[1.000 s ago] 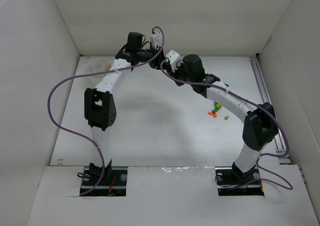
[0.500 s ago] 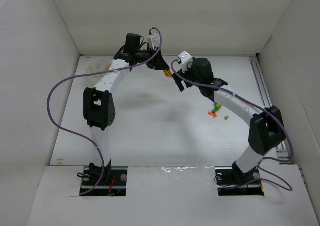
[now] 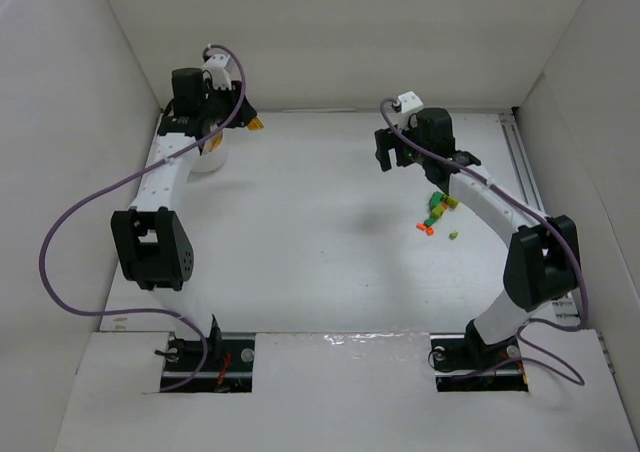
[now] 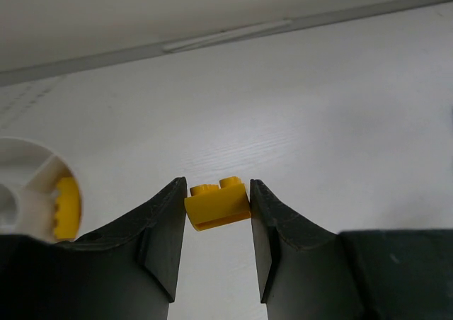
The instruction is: Sort the legos into containers by color
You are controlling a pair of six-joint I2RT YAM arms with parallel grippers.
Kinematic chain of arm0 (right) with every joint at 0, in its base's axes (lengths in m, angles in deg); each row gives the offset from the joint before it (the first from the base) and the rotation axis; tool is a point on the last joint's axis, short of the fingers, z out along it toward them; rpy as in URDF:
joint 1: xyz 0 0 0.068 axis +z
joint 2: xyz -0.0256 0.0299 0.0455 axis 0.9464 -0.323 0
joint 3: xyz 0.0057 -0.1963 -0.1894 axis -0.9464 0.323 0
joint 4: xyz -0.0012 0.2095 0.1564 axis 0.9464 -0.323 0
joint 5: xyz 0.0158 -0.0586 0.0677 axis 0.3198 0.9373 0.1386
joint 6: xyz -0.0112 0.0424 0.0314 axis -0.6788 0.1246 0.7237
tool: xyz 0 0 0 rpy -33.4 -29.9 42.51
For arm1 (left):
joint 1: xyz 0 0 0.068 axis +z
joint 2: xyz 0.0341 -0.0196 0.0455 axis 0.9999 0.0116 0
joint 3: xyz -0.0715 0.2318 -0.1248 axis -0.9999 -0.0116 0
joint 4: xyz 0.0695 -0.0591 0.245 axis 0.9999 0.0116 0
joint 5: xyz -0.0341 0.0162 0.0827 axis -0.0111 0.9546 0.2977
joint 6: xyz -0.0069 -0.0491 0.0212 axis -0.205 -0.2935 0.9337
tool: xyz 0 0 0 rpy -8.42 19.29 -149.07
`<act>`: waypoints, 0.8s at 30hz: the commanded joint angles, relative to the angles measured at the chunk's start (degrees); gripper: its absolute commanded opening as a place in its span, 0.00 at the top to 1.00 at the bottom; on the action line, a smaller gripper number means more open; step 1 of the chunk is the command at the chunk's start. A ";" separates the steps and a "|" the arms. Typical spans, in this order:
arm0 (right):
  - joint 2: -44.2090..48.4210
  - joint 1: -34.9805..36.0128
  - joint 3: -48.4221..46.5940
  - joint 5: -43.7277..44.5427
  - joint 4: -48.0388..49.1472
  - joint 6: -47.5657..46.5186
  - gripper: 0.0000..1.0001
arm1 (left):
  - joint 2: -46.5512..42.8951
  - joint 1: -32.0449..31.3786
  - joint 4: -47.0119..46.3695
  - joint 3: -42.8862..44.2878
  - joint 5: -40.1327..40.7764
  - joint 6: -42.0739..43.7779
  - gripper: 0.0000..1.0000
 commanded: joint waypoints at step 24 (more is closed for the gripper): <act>-4.90 -0.70 -6.57 -1.24 -0.02 4.09 0.06 | 8.87 1.80 -1.19 9.18 37.44 5.10 1.00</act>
